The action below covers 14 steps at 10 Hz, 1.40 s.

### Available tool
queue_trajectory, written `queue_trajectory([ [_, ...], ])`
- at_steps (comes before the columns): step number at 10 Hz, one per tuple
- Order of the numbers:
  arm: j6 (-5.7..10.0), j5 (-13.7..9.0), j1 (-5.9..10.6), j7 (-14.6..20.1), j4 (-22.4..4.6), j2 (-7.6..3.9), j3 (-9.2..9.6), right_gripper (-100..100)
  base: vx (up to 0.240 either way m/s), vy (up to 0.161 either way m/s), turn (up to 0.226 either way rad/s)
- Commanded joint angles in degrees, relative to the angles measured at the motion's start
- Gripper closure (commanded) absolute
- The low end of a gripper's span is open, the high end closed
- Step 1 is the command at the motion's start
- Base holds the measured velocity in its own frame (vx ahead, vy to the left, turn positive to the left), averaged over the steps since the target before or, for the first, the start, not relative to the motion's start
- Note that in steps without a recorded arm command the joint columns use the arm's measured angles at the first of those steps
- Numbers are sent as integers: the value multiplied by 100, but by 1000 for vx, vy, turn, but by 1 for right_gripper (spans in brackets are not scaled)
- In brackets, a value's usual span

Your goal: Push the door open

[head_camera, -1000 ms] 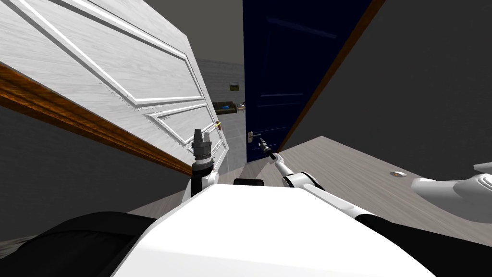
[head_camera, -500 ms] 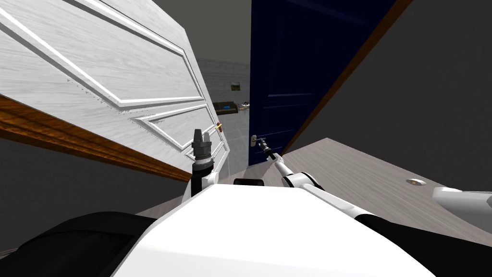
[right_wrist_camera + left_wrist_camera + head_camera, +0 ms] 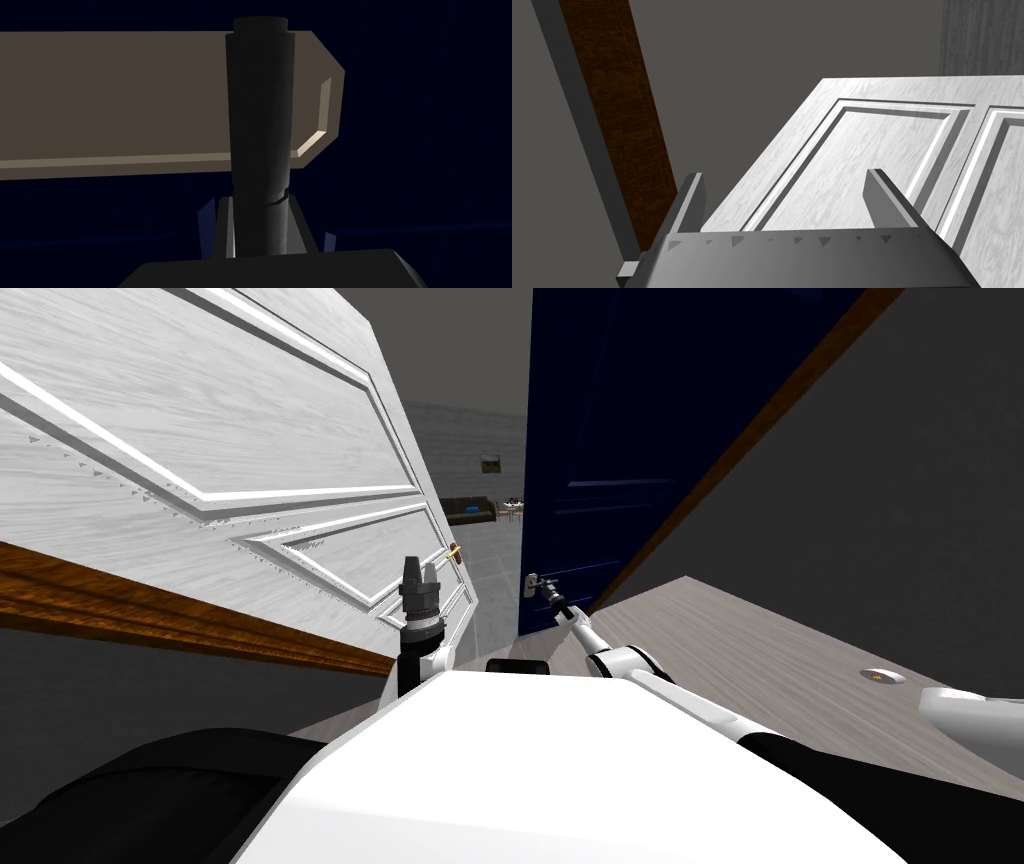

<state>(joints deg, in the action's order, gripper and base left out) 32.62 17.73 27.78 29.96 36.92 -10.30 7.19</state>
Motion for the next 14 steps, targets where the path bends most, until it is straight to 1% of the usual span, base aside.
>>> queue_trajectory([
  [1, -6, 1, -23, 3, -14, 8, 7, 100, -25, -6, 3],
  [4, -6, 1, -23, 3, -14, 8, 7, 100, -10, -2, -3],
  [5, -42, -37, -24, -111, -26, 30, -79, 100, 104, 35, -66],
  [8, -84, -108, -11, -306, -30, 84, -230, 100, 149, 80, -62],
  [9, -107, -146, -4, -407, -32, 113, -308, 100, 181, 83, -38],
  [10, -107, -146, -4, -407, -32, 113, -308, 100, 131, 70, -41],
  [13, -185, -278, 21, -766, -39, 221, -586, 100, 143, 98, -82],
  [14, -199, -302, 26, -832, -41, 241, -637, 100, 161, 112, -81],
])
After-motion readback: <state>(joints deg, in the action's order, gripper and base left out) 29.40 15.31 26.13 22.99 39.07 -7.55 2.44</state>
